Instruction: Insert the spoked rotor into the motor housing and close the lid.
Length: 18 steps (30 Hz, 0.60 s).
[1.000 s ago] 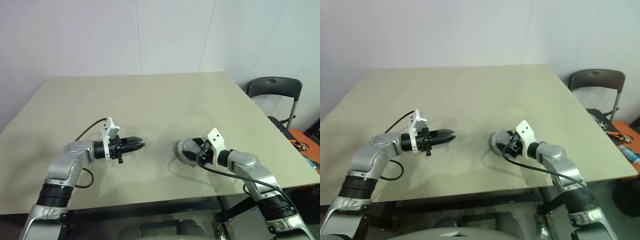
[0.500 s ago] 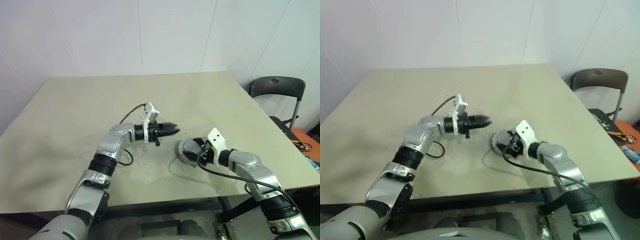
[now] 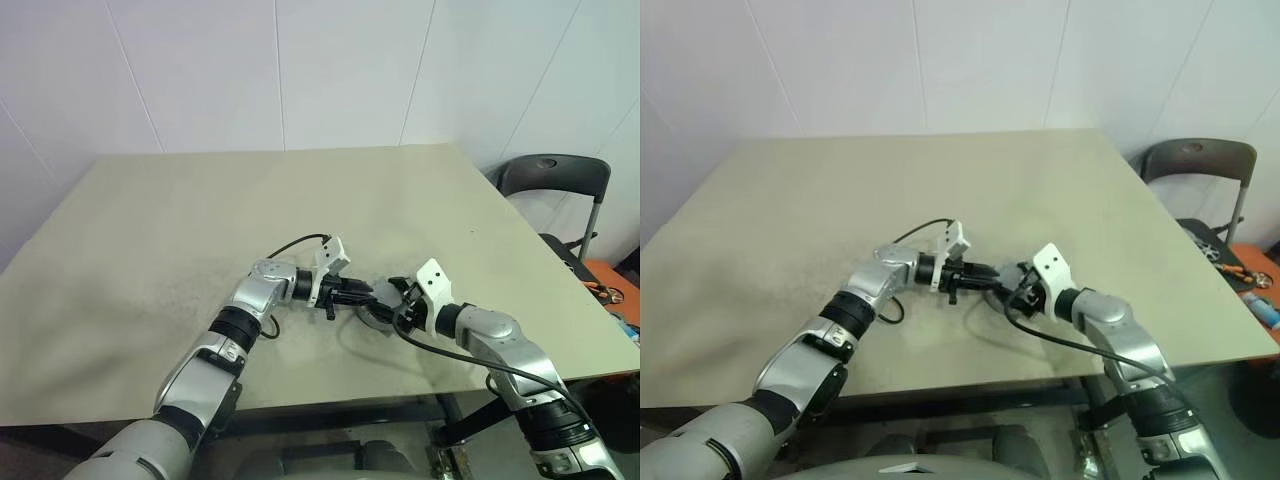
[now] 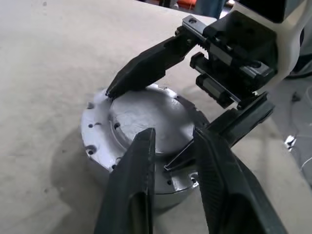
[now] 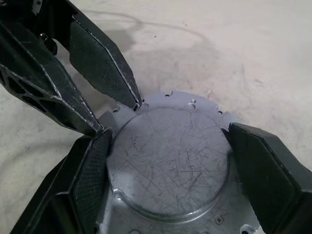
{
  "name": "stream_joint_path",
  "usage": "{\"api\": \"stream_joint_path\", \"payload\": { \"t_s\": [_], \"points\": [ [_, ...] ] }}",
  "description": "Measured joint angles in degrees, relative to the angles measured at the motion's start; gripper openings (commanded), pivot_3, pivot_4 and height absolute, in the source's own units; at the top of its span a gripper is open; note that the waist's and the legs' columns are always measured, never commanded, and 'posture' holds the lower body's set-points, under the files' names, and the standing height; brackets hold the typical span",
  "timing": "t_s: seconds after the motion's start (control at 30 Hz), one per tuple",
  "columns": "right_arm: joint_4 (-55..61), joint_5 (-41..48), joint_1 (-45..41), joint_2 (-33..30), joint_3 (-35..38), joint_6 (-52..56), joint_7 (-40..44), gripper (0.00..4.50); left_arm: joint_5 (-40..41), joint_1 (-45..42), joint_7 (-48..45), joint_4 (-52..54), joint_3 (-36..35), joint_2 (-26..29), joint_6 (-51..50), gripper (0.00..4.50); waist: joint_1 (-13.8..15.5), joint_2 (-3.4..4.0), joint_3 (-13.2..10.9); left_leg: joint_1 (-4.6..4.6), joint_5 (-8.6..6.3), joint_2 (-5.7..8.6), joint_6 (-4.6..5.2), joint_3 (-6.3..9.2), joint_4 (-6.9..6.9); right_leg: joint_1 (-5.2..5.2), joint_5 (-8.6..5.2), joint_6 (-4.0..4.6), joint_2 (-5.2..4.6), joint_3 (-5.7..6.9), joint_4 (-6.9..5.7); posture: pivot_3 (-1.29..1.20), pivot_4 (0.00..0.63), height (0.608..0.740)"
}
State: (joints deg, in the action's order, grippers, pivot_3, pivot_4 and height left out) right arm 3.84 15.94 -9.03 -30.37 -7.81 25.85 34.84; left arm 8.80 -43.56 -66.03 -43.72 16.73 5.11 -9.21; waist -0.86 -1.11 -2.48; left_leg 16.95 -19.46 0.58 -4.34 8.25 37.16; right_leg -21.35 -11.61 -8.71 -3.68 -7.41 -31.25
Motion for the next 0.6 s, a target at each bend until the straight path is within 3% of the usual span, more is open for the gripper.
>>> {"api": "stream_joint_path", "payload": {
  "t_s": [0.23,0.6],
  "points": [
    [1.7,-0.05,1.51,0.17,0.13,0.26,-2.02,3.5,-5.05,-0.01,7.97,-5.21,-0.08,-3.11,10.09,1.31,0.26,-0.09,0.03,-0.02,-0.01,0.0,0.0,0.01,-0.04,0.04,-0.02,-0.03,-0.01,0.01,0.05,0.0,0.0,0.74],
    [3.03,-0.03,1.69,0.18,0.05,1.69,-2.77,3.5,-6.39,-0.02,8.69,-6.87,-1.27,-5.26,13.24,1.31,0.19,-0.09,0.05,0.29,-0.01,0.0,0.01,0.02,-0.08,-0.02,-0.02,-0.03,-0.01,0.01,0.08,0.0,0.0,0.74]
  ]
}}
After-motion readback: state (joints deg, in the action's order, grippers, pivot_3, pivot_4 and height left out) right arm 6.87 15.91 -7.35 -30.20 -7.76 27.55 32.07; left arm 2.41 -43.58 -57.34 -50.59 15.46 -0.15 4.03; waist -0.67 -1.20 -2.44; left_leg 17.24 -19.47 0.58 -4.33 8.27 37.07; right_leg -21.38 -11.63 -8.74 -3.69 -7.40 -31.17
